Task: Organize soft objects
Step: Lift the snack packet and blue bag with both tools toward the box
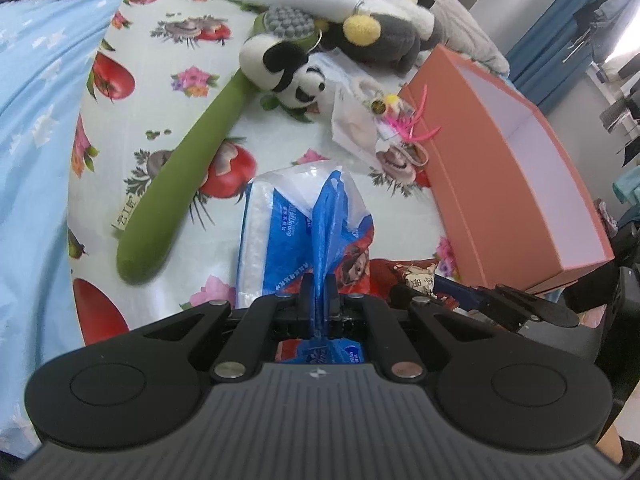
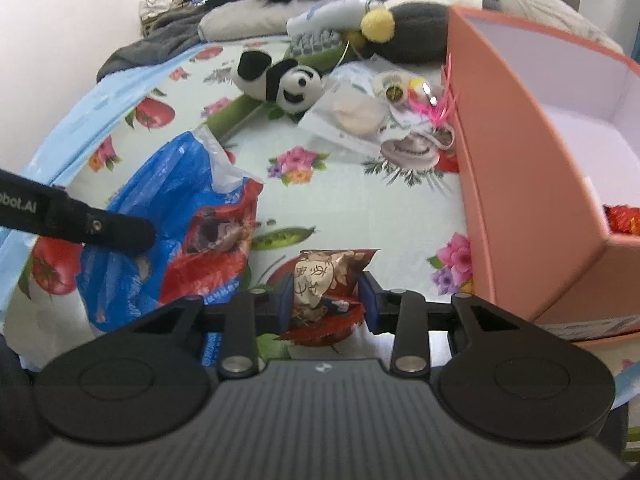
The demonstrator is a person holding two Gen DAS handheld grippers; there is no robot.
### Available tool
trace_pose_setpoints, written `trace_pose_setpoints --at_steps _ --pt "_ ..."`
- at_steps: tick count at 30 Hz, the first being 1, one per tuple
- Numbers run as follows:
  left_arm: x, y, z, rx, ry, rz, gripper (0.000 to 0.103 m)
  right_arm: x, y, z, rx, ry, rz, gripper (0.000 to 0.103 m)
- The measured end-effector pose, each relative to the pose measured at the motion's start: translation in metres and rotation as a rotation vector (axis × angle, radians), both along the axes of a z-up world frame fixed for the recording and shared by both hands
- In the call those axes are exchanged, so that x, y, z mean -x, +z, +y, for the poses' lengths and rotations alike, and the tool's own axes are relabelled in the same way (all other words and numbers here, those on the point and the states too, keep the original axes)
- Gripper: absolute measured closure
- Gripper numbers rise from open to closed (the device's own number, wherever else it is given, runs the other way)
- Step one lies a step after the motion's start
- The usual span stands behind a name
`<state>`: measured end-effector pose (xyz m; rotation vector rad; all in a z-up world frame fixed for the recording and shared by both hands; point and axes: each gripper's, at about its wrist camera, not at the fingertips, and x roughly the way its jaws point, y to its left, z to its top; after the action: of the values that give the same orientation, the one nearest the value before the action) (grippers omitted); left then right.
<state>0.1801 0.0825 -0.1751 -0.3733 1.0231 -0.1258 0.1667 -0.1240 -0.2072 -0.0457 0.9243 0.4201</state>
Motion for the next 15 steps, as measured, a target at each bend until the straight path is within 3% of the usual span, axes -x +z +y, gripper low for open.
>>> trace_pose_setpoints --at_steps 5,15 --pt "0.011 0.024 -0.006 0.008 0.000 -0.055 0.099 0.006 0.022 -0.003 0.001 -0.010 -0.047 0.065" --pt "0.046 0.075 -0.025 0.028 0.003 -0.146 0.099 0.033 0.093 -0.022 -0.054 -0.045 -0.171 0.065"
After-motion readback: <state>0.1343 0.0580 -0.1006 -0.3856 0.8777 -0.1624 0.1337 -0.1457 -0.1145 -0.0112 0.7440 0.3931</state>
